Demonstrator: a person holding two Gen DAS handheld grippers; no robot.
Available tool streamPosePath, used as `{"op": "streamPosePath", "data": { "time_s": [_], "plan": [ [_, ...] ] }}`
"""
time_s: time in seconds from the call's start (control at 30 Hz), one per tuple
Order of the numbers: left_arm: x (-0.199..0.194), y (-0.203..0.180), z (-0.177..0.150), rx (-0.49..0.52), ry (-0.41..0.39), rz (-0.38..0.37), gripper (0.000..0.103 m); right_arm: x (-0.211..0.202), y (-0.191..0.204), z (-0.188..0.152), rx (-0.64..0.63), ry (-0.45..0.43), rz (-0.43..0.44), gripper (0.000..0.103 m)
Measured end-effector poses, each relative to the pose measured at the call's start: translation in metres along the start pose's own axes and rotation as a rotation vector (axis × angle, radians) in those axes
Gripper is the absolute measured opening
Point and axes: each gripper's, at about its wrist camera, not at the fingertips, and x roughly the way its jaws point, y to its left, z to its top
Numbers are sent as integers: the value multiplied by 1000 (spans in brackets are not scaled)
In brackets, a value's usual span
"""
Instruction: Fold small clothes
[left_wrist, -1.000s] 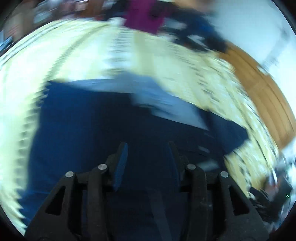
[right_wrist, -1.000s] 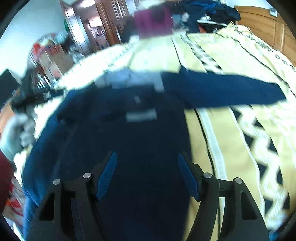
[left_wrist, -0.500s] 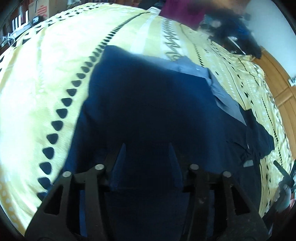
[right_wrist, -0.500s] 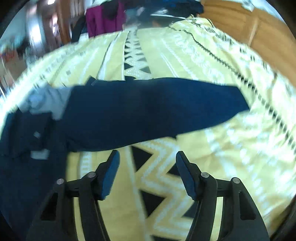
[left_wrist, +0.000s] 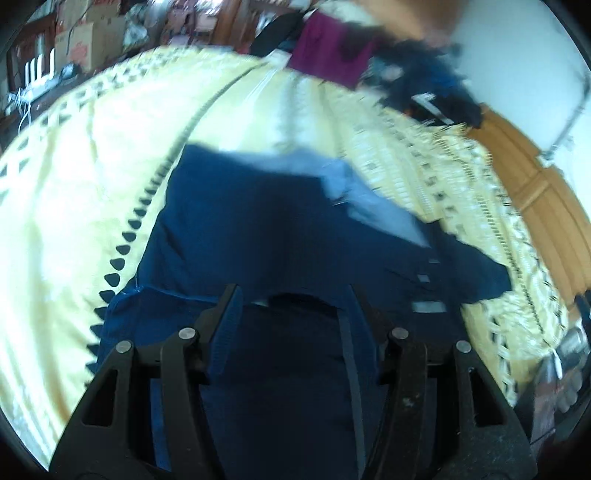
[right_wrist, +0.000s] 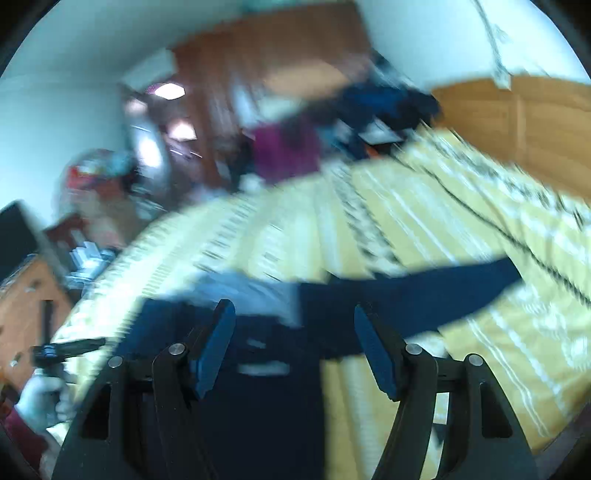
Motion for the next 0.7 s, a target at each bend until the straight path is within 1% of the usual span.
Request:
{"op": "streamPosePath", "data": {
  "time_s": [0.03,0.1,0.17,0.2,0.27,0.33,0.4,0.47,0.5,0.53,0.6,0.63,0.7],
  "plan": [
    [-14,-9,-2,16,-19,-17,57,-14,14,5,1,-26,42,72],
    [-42,-22,-8,33,-52,-59,57,-42,32,14,18,-76,85,73],
    [-75,-37,-9,42,-83,-126,57,-70,38,29,67,-127,151,75],
    [-93,-45,-8,62,-106,-144,57,-91,41,43,93,-169,181,76],
    [-127,-62,-4,109,-167,-162,58,-121,45,63,94,-229,202,81],
    [-166,-78,3,150,-245,-189,63,-155,50,90,68,-307,214,82],
    [-193,-87,9,162,-307,-193,70,-188,54,122,57,-365,226,84],
    [-219,-95,16,169,-366,-205,71,-215,52,147,54,-400,239,92],
    [-227,-97,20,173,-394,-203,73,-228,48,160,47,-418,216,95],
    [-232,-100,22,179,-411,-198,75,-236,42,170,34,-414,186,101],
    [-237,-105,28,206,-451,-158,81,-238,25,180,34,-379,136,102],
    [-233,-107,32,218,-468,-120,82,-231,12,181,52,-357,116,102],
    [-218,-109,40,233,-486,-72,85,-195,-34,174,122,-255,67,102]
  ]
}}
